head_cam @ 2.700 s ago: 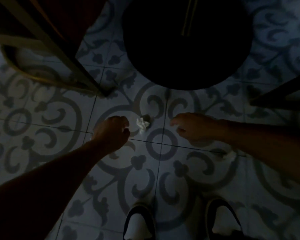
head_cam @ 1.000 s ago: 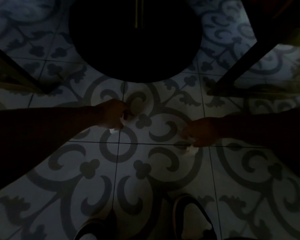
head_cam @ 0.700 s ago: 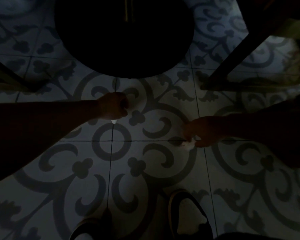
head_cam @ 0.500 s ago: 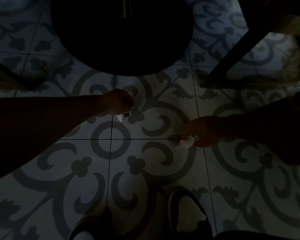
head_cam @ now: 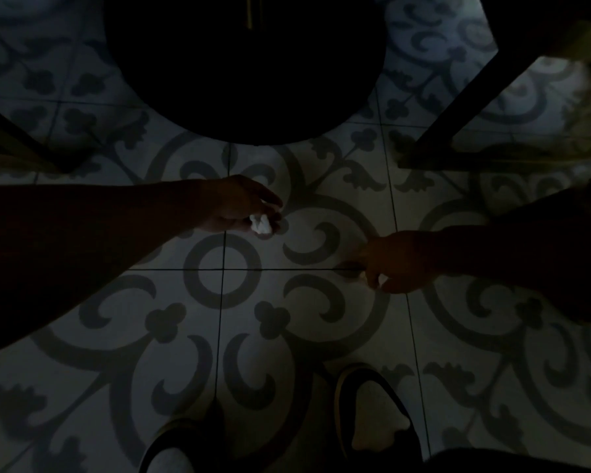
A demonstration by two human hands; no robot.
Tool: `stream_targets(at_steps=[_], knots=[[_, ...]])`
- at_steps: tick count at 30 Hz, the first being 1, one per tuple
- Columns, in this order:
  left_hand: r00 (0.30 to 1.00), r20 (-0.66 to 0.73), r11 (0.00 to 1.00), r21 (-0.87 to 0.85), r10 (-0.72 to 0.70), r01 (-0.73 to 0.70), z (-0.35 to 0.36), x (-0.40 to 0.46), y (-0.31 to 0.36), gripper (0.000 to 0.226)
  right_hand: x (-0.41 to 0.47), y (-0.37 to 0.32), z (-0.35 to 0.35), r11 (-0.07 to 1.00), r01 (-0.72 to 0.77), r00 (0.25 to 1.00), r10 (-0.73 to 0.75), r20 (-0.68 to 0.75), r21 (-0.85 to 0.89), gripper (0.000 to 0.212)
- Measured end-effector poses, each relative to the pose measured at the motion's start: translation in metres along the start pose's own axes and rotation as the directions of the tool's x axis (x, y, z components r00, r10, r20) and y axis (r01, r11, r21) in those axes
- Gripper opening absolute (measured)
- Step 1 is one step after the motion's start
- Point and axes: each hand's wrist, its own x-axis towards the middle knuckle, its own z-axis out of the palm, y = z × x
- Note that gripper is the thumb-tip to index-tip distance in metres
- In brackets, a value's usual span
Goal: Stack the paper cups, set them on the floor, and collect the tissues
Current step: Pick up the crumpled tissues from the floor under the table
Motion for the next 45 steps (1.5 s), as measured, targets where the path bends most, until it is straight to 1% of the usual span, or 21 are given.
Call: stream_targets(at_steps=[2,5,10,12,15,17,19,20,21,23,25,26,28,30,32,33,35,37,39,43,45], knots=[[1.000,0.007,0.999,-0.038,-0.029,0.029,0.001,-0.002,0.002,0.025,0.001,0.001,0.000,1.000,-0.007,1.000,0.007,0.015,0.023,0.028],[0.998,0.010,0.998,-0.006,-0.055,0.055,-0.001,-0.005,0.003,0.021,0.005,-0.001,0.001,0.999,-0.015,1.000,0.015,0.027,0.033,0.026],[0.998,0.007,0.996,0.052,-0.067,0.066,0.000,-0.006,0.004,0.031,0.008,-0.004,-0.001,0.999,0.006,0.999,-0.004,0.044,-0.042,0.024],[0.997,0.002,0.996,0.050,-0.074,0.074,0.000,-0.006,0.004,0.031,0.010,-0.003,0.000,0.999,0.005,0.999,-0.002,0.053,-0.050,0.026],[0.996,-0.014,0.996,0.029,-0.088,0.088,0.000,-0.004,0.004,0.022,0.014,-0.001,-0.007,0.999,-0.003,0.999,0.004,0.033,-0.035,0.023],[0.995,-0.021,0.995,0.021,-0.095,0.095,0.001,-0.003,0.004,0.014,0.017,0.001,-0.014,1.000,-0.002,1.000,0.002,0.006,-0.023,0.025],[0.995,-0.024,0.995,0.010,-0.096,0.096,0.002,-0.002,0.004,0.015,0.019,0.002,-0.020,1.000,0.020,0.998,-0.020,-0.066,0.002,0.017],[0.995,-0.026,0.995,0.003,-0.097,0.098,0.002,-0.001,0.003,0.018,0.019,0.001,-0.023,0.999,0.036,0.991,-0.035,-0.130,0.002,0.016],[0.995,-0.024,0.995,-0.004,-0.102,0.102,0.003,0.000,0.003,0.019,0.020,0.001,-0.025,0.997,0.068,0.969,-0.075,-0.236,-0.037,0.017],[0.993,-0.011,0.993,-0.017,-0.115,0.115,0.003,0.000,0.002,0.014,0.019,-0.003,-0.031,0.985,0.120,0.887,-0.162,-0.433,-0.124,0.022],[0.993,-0.010,0.992,-0.030,-0.120,0.120,0.003,-0.001,0.002,0.009,0.013,-0.012,-0.042,0.985,0.068,0.836,-0.142,-0.529,-0.156,0.027],[0.993,-0.019,0.993,-0.037,-0.117,0.116,0.002,-0.001,0.002,0.008,0.010,-0.017,-0.047,0.989,0.056,0.788,-0.128,-0.602,-0.137,0.029],[0.994,-0.035,0.993,-0.055,-0.106,0.104,0.001,0.000,0.001,0.007,0.002,-0.026,-0.058,0.994,0.075,0.652,-0.106,-0.751,-0.076,0.030],[0.994,-0.038,0.993,-0.066,-0.103,0.100,0.001,-0.001,0.001,0.006,-0.006,-0.034,-0.066,0.993,0.119,0.519,-0.085,-0.851,-0.027,0.032],[0.995,-0.021,0.992,-0.080,-0.101,0.099,0.002,-0.003,0.002,0.009,-0.009,-0.039,-0.075,0.990,0.138,0.431,-0.065,-0.900,-0.006,0.036],[0.995,-0.010,0.991,-0.092,-0.098,0.097,0.002,-0.003,0.002,0.014,-0.009,-0.043,-0.080,0.990,0.143,0.400,-0.061,-0.915,-0.003,0.037],[0.995,0.021,0.985,-0.144,-0.093,0.095,0.004,-0.003,0.002,0.016,-0.008,-0.049,-0.086,0.989,0.148,0.387,-0.067,-0.920,-0.010,0.038],[0.992,0.085,0.960,-0.253,-0.098,0.116,0.008,-0.006,0.003,0.015,-0.007,-0.051,-0.088,0.989,0.146,0.400,-0.074,-0.914,-0.016,0.038],[0.986,0.129,0.930,-0.340,-0.102,0.141,0.012,-0.007,0.004,0.024,-0.007,-0.050,-0.090,0.991,0.135,0.405,-0.076,-0.911,-0.023,0.038],[0.977,0.142,0.876,-0.436,-0.157,0.204,0.012,-0.002,0.007,0.034,-0.009,-0.043,-0.092,0.994,0.113,0.430,-0.061,-0.901,-0.014,0.039],[0.977,0.141,0.848,-0.487,-0.157,0.207,0.010,-0.001,0.009,0.042,-0.009,-0.044,-0.088,0.994,0.104,0.447,-0.066,-0.892,-0.022,0.039]])
